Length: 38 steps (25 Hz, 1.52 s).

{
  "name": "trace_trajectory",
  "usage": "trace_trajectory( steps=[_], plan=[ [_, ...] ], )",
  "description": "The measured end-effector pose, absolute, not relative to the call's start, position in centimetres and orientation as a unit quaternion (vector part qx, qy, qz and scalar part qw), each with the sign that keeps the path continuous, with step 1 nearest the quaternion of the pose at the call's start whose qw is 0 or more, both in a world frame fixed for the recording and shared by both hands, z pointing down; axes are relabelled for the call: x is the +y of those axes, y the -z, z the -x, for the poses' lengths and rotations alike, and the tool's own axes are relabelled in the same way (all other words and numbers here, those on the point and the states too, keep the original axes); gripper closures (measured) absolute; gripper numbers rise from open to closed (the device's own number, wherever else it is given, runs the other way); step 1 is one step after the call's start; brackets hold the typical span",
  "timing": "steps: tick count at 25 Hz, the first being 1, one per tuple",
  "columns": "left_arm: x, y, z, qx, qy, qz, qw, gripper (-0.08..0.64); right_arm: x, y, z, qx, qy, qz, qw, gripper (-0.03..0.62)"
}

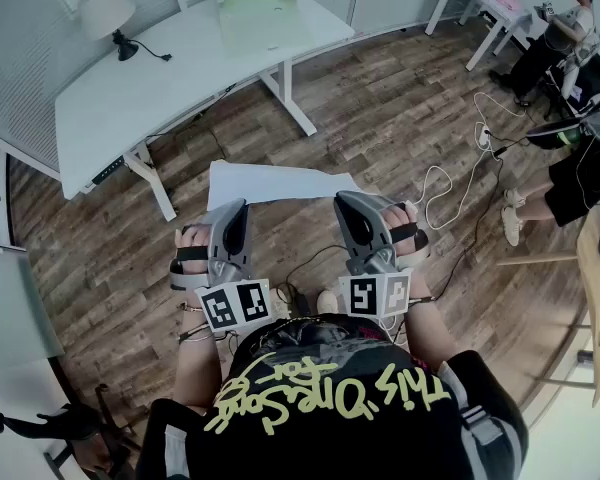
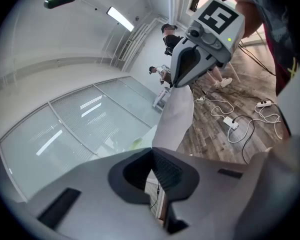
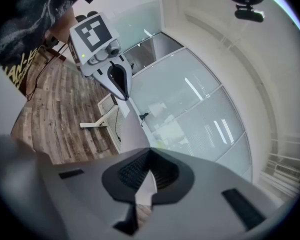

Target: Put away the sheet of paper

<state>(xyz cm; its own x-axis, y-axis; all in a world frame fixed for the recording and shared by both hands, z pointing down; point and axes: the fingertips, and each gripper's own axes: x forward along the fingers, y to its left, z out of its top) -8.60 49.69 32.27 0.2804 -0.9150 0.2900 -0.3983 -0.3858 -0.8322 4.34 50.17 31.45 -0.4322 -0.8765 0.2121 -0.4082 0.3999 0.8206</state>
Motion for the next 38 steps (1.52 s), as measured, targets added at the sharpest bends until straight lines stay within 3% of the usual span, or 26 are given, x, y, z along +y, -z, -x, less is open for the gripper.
trace_trajectory(
  steps=[38],
  plan=[
    [48.0,-31.9,13.4,0.419,0.381,0.747,0.349,0.554,49.4,-31.3,0.6,-0.741,0.361,-0.449,0.346,0.584]
  ],
)
